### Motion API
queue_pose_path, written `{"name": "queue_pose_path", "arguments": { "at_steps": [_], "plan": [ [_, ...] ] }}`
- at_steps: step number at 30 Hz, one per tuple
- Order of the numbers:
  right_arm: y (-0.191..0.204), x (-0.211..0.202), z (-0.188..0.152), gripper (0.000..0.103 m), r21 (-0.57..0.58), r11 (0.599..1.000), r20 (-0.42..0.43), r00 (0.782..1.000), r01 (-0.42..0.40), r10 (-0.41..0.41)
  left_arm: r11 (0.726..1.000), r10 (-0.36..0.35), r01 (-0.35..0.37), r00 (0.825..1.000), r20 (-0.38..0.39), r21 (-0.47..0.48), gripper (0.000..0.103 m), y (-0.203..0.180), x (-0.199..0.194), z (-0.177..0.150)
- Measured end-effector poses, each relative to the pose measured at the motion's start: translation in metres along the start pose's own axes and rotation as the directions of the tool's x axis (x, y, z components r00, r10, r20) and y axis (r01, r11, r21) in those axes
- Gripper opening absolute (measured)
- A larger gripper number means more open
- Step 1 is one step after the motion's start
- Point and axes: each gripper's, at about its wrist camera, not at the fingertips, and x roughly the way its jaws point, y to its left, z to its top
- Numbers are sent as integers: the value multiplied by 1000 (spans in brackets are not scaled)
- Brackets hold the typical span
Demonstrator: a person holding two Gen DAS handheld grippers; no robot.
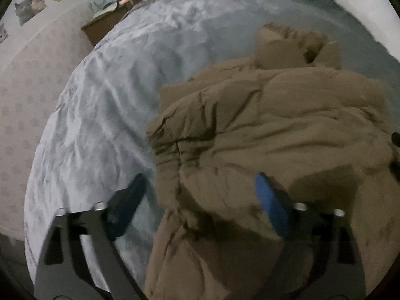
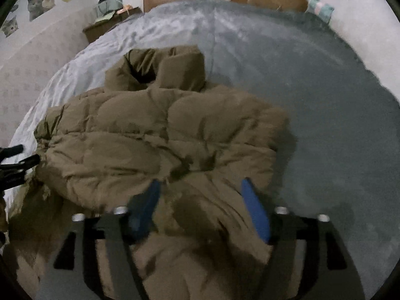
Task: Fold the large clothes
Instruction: 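Open the right gripper and release the folded jacket onto the bed, then lower both grippers onto the jacket edge and close them on it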
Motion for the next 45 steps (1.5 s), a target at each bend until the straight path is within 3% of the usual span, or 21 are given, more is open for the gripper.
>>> {"name": "queue_pose_path", "arguments": {
  "at_steps": [8,12,16,19,25,29,36,45],
  "plan": [
    [-2,-37,-33,80,-47,999,10,1000,22,-22,1000,1,-1,1000,30,-2,96,0,-45,-54],
    [4,-62,-45,91,-32,999,49,999,-3,5,999,-20,22,998,63,-36,99,7,-73,-69],
    [4,-76,-61,92,-6,1000,57,998,-21,22,996,-48,55,994,103,-71,99,4,-98,-82],
    [7,-86,-75,92,9,1000,82,997,-2,1,993,-73,82,993,96,-85,99,-3,-102,-91],
    [0,-115,-99,92,49,998,143,989,32,-38,992,-50,62,992,112,-109,99,-8,-115,-116],
    [-14,-129,-122,93,112,993,130,991,-24,9,986,-85,98,991,104,-132,99,-8,-126,-136],
    [-30,-146,-160,93,140,989,129,990,38,-56,986,-77,101,983,167,-135,99,-5,-151,-169],
    [-46,-159,-186,93,155,987,108,993,40,-57,986,-84,100,990,117,-135,99,0,-156,-199]
  ]
}}
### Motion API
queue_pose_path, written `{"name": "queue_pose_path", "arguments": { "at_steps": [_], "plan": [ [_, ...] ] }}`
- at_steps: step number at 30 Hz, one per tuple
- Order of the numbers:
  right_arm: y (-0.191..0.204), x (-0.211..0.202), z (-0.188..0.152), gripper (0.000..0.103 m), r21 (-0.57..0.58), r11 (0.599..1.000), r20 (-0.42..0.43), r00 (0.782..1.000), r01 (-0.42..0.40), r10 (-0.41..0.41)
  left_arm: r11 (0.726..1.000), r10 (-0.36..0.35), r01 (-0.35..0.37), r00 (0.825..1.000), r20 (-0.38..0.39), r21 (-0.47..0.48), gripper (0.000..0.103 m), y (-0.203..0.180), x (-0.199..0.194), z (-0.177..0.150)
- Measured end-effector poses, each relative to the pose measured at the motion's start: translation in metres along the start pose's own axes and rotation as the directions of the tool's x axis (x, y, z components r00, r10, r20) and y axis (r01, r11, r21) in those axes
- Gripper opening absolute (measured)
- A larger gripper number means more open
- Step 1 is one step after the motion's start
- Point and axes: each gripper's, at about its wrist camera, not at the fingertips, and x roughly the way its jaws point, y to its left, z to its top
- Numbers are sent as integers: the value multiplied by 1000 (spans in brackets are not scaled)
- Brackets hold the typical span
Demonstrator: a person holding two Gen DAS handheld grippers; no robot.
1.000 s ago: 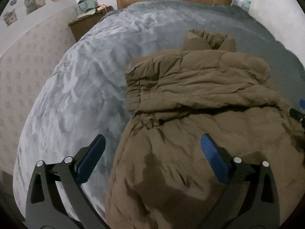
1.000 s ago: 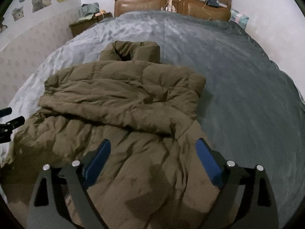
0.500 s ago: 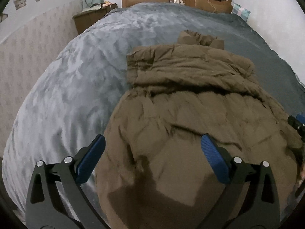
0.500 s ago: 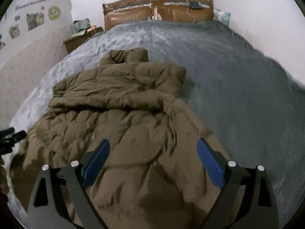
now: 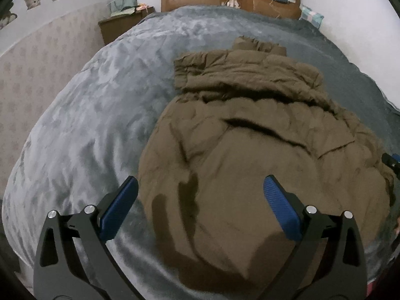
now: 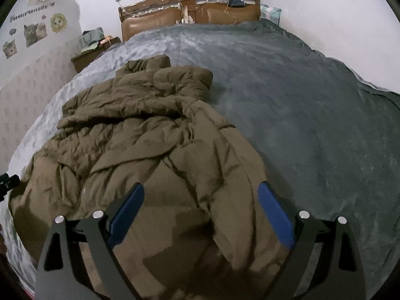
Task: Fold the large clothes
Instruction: 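Lower both grippers onto the jacket edge and close them on it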
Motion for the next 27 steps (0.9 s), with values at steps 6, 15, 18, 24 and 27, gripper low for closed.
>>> {"name": "queue_pose_path", "arguments": {
  "at_steps": [6,15,18,24,27],
  "plan": [
    [-11,-13,-10,93,3,1000,1,1000,3,-3,999,9,-11,999,-45,-33,95,11,2,-14],
    [-30,-26,-27,93,34,999,4,1000,-17,17,999,-5,1,996,-85,-42,95,16,4,-32],
    [-30,-24,-33,93,26,1000,-2,1000,4,-4,999,8,-12,994,-107,-43,95,16,9,-40],
    [-33,-27,-40,93,2,999,9,999,38,-38,998,-16,9,993,-117,-60,89,15,16,-52],
    [-38,-27,-43,93,18,999,25,999,33,-33,997,-47,39,991,-123,-67,77,13,19,-55]
  ]
}}
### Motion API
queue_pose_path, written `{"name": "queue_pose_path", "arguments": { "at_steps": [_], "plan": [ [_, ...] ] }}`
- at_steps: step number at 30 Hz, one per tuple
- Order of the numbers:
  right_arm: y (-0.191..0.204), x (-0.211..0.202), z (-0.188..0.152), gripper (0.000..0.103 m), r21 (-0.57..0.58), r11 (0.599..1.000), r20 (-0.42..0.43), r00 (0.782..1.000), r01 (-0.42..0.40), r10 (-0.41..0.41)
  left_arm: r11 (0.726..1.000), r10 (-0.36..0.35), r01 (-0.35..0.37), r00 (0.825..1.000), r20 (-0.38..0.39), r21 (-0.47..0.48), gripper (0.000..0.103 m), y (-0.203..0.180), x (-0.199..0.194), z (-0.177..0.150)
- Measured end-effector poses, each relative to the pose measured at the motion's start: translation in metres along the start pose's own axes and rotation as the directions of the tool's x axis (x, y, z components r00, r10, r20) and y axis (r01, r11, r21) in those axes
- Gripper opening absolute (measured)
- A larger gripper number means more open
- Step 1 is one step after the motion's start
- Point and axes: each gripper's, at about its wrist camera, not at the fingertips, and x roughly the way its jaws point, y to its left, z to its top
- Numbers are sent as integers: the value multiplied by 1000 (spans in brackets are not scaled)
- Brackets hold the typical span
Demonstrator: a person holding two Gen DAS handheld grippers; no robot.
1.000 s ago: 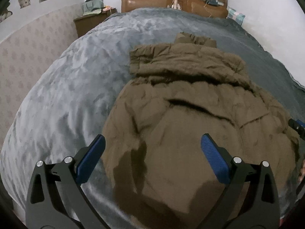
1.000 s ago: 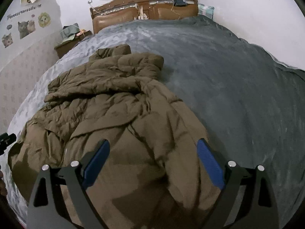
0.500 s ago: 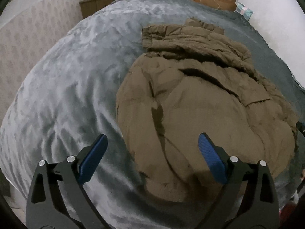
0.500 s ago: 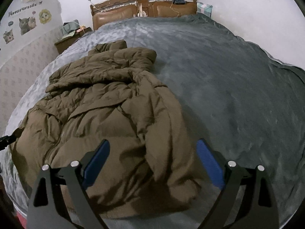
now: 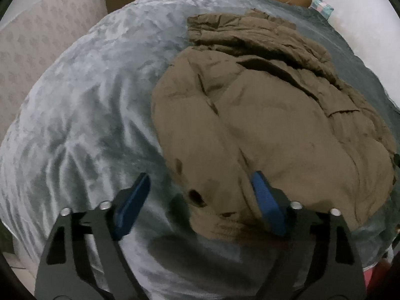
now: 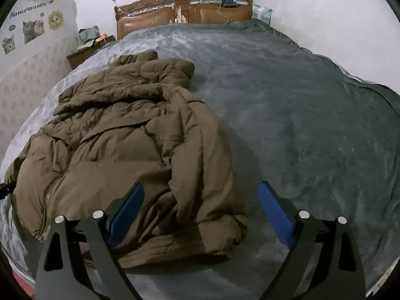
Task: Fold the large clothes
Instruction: 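Lower both grippers onto the jacket edge and close them on it, then lift the gripped jacket edge with both grippers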
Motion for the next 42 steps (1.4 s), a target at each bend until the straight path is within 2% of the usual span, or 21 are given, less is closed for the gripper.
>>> {"name": "queue_pose_path", "arguments": {
  "at_steps": [1,9,11,12,15,23,28,35,42],
  "plan": [
    [-1,-1,0,93,4,1000,3,1000,-2,2,1000,-17,17,1000,-3,5,72,-3,2,-1],
    [-7,2,-8,93,23,1000,-18,1000,-17,17,1000,-5,6,1000,-26,12,72,-16,19,-9],
    [-9,5,-12,93,28,999,-33,999,-20,21,1000,-31,31,999,-28,5,67,-16,20,-10],
    [-10,7,-15,93,33,999,-43,999,-21,22,999,-52,52,998,-27,4,58,-16,20,-9],
    [-15,13,-21,93,52,998,-61,998,-32,35,999,-39,39,999,-16,24,50,-19,21,-9],
    [-15,28,-31,91,49,997,-110,992,-63,68,999,-42,43,999,-22,33,46,-17,20,-6],
    [-6,35,-33,77,9,998,-134,989,-61,62,999,-42,43,999,-20,28,48,-17,22,-7],
    [8,37,-34,63,-53,998,-121,992,-29,22,999,-18,19,1000,-18,36,50,-17,22,-8],
    [17,35,-39,41,-71,997,-90,996,-12,6,1000,24,-24,1000,17,10,63,-15,19,-12]
  ]
}}
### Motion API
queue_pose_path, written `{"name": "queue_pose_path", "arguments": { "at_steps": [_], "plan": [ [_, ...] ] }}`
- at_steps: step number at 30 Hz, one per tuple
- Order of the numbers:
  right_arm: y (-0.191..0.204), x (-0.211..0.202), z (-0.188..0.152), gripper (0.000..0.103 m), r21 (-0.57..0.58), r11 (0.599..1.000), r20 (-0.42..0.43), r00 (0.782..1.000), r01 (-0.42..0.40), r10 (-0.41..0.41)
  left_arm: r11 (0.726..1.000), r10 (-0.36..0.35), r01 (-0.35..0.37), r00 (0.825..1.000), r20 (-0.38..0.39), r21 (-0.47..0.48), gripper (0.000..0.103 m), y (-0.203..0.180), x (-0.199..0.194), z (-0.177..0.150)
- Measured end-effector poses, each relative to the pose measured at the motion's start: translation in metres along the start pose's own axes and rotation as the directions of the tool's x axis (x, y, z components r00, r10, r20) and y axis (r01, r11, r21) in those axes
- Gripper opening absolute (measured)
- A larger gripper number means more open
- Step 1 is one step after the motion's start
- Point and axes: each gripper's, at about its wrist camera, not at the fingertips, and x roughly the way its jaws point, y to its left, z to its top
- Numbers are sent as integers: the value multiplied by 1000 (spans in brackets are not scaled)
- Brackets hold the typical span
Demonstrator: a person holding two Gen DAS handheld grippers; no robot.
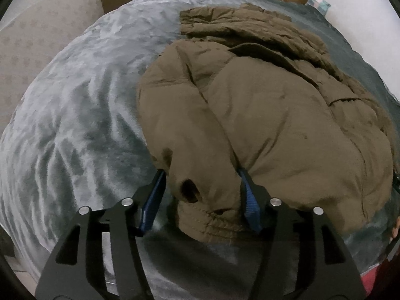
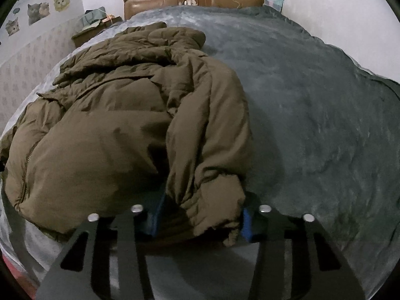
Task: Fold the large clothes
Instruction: 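Lift the gripped jacket edge with both grippers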
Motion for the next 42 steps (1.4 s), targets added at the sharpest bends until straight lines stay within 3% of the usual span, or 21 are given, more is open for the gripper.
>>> {"name": "queue_pose_path", "arguments": {
  "at_steps": [3,9,16,22,25,33,38,39,42],
  "plan": [
    [3,-1,-1,36,-5,1000,9,1000,5,-5,999,29,-29,999,25,-22,72,4,-2,-3],
    [5,-1,-3,35,-6,1000,22,1000,13,-13,997,11,-8,999,43,-79,82,13,0,-11],
    [2,0,-5,42,35,999,35,999,5,-6,989,-50,52,999,19,-139,97,24,13,-13],
    [-4,0,-5,51,68,998,43,999,-18,15,979,-105,108,994,24,-172,99,29,15,-17],
    [-9,-2,-6,54,98,994,48,998,-39,34,984,-91,97,995,50,-146,100,31,10,-17],
    [-16,-6,-8,59,146,986,84,994,-74,62,973,-145,154,988,61,-170,100,33,7,-23],
    [-15,-6,-10,64,138,989,96,995,-49,35,980,-157,161,987,46,-119,88,18,10,-22],
    [-14,-5,-11,70,135,990,94,995,-38,26,982,-156,160,987,44,-104,82,14,11,-21],
    [-8,-6,-13,72,107,994,104,995,-2,-9,983,-168,171,985,37,-71,58,1,13,-14]
  ]
}}
